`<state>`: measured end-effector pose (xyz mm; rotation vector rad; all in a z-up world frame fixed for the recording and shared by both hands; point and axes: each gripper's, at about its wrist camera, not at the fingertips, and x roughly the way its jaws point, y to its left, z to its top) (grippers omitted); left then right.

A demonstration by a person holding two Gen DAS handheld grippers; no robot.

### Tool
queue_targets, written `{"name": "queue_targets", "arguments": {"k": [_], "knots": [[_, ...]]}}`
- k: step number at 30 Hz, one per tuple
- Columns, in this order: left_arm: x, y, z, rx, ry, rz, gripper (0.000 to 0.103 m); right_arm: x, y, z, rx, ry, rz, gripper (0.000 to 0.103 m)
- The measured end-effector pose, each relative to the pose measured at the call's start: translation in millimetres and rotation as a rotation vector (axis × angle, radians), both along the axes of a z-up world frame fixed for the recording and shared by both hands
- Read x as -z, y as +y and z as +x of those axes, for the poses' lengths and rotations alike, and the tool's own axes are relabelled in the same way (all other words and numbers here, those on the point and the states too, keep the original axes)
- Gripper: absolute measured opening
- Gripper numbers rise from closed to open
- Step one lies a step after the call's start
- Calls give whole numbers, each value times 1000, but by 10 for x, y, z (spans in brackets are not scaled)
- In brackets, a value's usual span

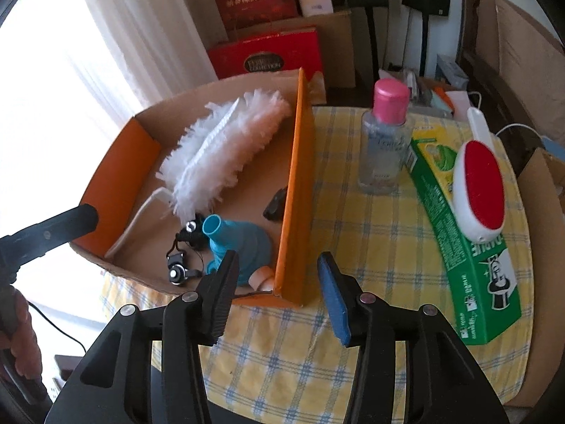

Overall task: Organize objects
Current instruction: 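Lower the beige cap into the tray with the right tool while the left tool drops the strap in, then withdraw both tools and move them toward the red lint brush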

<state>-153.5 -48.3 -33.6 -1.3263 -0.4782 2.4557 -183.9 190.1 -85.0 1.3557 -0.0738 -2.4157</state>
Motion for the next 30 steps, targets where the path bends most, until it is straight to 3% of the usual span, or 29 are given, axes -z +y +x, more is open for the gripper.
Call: {"name": "queue_targets", "arguments": {"k": [2,12,15,19,20,22,26,30], "knots": [[3,17,6,5,0,2,50,-9,-40,14,-26,-2,-10,38],[-14,183,28,52,3,12,52,-51,-153,218,-73,-7,9,39],[-67,260,63,62,23,3,66,-82,-168,263,-81,-4,4,39],[-140,379,99,77,52,-15,70,-251,-31,338,-32,55,4,39],[-152,411,93,81,55,-18,83,-304,29,362,-18,69,4,40],[-176,459,96,83,65,-8,93,-391,140,400,7,90,4,47],[-212,578,103,92,78,-14,94,-553,416,480,76,139,16,78],[-241,711,116,105,94,-31,94,-639,705,513,134,158,9,83]]}}
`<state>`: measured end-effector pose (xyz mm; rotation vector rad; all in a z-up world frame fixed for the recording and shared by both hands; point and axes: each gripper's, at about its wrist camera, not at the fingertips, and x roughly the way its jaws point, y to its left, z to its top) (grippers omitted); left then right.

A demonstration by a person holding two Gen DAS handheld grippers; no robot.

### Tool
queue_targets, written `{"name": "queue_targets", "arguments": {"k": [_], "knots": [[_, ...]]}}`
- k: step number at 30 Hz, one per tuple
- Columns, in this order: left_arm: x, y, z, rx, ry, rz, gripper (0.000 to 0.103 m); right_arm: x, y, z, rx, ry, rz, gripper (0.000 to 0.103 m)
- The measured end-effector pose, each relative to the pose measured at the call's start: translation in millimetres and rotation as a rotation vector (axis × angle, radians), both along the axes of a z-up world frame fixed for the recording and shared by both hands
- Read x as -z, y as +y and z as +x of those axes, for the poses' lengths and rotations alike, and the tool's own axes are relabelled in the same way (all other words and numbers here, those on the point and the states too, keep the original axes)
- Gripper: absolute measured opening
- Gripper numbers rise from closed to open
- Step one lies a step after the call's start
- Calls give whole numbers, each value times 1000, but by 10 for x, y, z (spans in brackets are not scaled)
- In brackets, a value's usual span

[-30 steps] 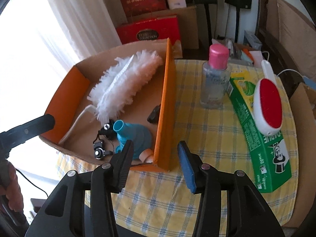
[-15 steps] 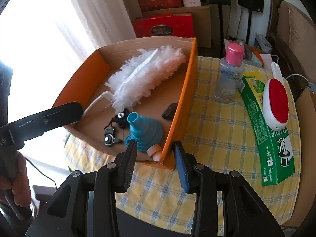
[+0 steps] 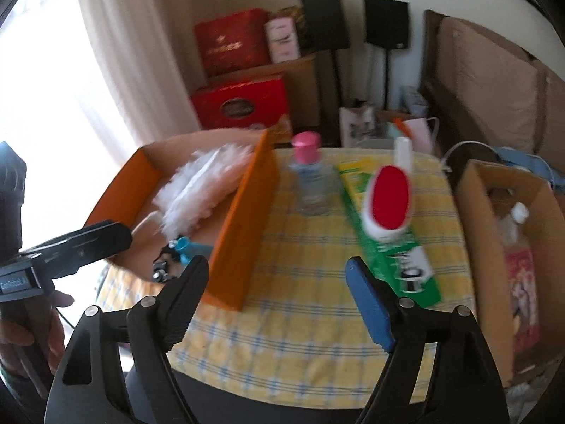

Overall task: Organize objects
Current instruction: 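Withdraw both tools and move them toward the red lint brush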

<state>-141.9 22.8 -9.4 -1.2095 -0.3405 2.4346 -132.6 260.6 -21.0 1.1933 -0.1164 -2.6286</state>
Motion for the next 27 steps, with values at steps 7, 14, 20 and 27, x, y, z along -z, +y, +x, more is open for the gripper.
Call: {"name": "queue_targets", "arguments": {"k": [7,14,20,27], "knots": [[-56,253,7,26,27,-35,102,-20,391,4,79,8,-5,92],[-62,500,-42,45,26,-45,103,-20,594,-2,117,28,41,103],[-37,713,-93,61,26,-73,103,-12,700,-12,145,40,68,103],[-39,945,-172,80,29,-89,103,-24,823,-38,167,48,54,103]]}}
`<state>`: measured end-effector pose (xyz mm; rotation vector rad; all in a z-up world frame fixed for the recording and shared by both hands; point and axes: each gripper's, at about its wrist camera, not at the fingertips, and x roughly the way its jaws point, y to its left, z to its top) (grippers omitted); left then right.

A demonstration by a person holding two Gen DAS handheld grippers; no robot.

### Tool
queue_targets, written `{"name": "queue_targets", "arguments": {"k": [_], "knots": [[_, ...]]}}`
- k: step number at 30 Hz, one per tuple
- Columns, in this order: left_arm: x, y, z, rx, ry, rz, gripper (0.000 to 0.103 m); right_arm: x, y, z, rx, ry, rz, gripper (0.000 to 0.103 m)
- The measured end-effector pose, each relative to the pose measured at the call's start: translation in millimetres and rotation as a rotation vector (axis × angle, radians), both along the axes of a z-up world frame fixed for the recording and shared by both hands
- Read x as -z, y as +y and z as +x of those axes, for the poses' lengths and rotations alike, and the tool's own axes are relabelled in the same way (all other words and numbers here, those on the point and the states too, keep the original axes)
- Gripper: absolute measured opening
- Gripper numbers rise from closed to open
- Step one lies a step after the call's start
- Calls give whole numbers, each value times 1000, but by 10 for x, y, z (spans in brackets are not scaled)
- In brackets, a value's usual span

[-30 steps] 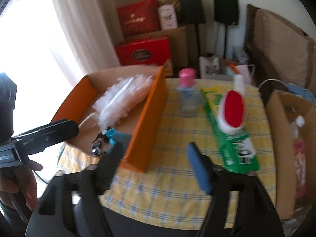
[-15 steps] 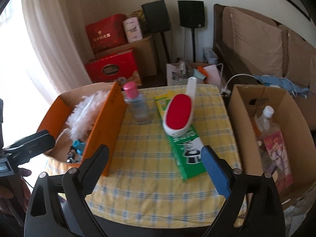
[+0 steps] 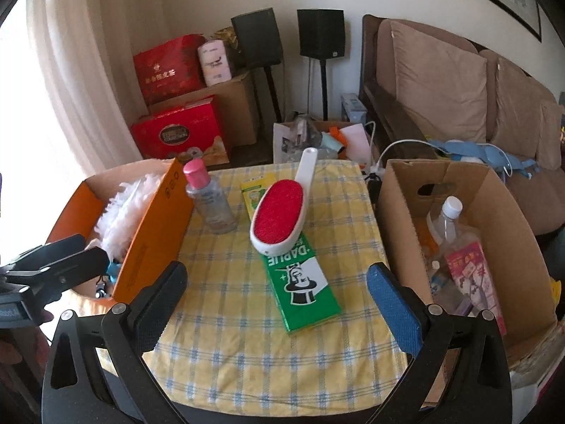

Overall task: Organize objects
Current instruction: 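Withdraw both tools and move them toward the red lint brush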

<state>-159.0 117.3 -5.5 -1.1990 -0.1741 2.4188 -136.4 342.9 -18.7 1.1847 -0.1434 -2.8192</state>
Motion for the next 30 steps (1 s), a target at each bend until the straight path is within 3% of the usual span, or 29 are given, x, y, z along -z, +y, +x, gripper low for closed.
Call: {"name": "queue_targets", "arguments": {"k": [18,30], "knots": [[195,765,-275,82,11,-75,103,64,546,-448,103,9,-18,103],[476,1129,-438,38,37,-87,103,130,747,-781,115,-27,-142,103]]}}
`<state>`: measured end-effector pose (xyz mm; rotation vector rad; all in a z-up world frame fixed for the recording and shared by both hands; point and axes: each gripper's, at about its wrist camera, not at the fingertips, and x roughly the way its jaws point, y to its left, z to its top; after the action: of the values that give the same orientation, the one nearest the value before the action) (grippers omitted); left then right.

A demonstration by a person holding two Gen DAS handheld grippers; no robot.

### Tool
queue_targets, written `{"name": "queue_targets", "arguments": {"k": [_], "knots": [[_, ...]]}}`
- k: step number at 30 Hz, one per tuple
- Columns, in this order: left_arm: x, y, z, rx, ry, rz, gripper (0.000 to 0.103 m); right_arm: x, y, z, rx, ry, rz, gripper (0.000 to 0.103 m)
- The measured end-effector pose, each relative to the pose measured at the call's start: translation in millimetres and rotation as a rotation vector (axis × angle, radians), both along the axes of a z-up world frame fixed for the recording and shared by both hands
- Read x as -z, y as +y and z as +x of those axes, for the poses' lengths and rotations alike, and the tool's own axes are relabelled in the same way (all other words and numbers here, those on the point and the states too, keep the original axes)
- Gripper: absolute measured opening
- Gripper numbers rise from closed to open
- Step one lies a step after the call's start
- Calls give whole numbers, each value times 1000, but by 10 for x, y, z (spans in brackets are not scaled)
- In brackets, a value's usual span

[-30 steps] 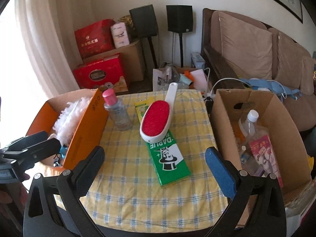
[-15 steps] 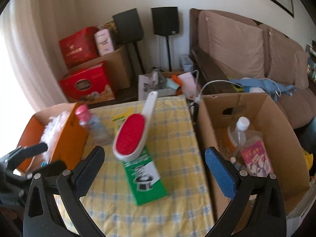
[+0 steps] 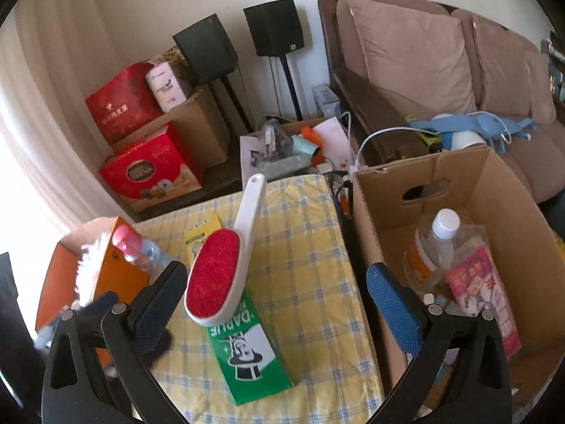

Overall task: Organize objects
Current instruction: 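Withdraw both tools and move them toward the red lint brush, then grasp the red lint brush with the left tool and lift it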

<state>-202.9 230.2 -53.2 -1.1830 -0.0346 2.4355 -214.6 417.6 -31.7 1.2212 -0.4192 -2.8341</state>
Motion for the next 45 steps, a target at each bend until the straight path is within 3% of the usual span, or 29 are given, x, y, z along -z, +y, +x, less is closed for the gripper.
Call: {"name": "queue_targets", "arguments": {"k": [4,7,14,16,18,20,28,30,33,34,39,45], "knots": [[117,90,-54,4,6,-19,101,48,39,-122,0,-19,-22,103],[182,143,-90,12,13,-4,93,109,42,-206,-9,-34,-35,100],[337,216,-160,10,-12,14,80,365,31,-474,-36,-118,-101,81],[351,224,-159,18,-9,19,72,415,8,-556,-48,-130,-107,81],[384,246,-181,41,-25,18,53,463,-21,-622,-69,-143,-119,81],[422,251,-220,58,-55,31,53,518,-51,-693,-94,-157,-158,81],[434,259,-196,67,-50,44,53,748,-116,-794,-154,-201,-314,79],[436,259,-195,69,-51,45,53,784,-124,-797,-158,-214,-332,65],[437,249,-192,73,-53,55,53,785,-127,-787,-171,-216,-372,53],[437,248,-191,73,-57,60,53,768,-131,-791,-173,-216,-371,48],[388,219,-156,69,-65,91,53,671,-191,-726,-168,-199,-319,47],[210,188,-4,83,-35,113,53,515,-135,-583,-155,-176,-342,46]]}}
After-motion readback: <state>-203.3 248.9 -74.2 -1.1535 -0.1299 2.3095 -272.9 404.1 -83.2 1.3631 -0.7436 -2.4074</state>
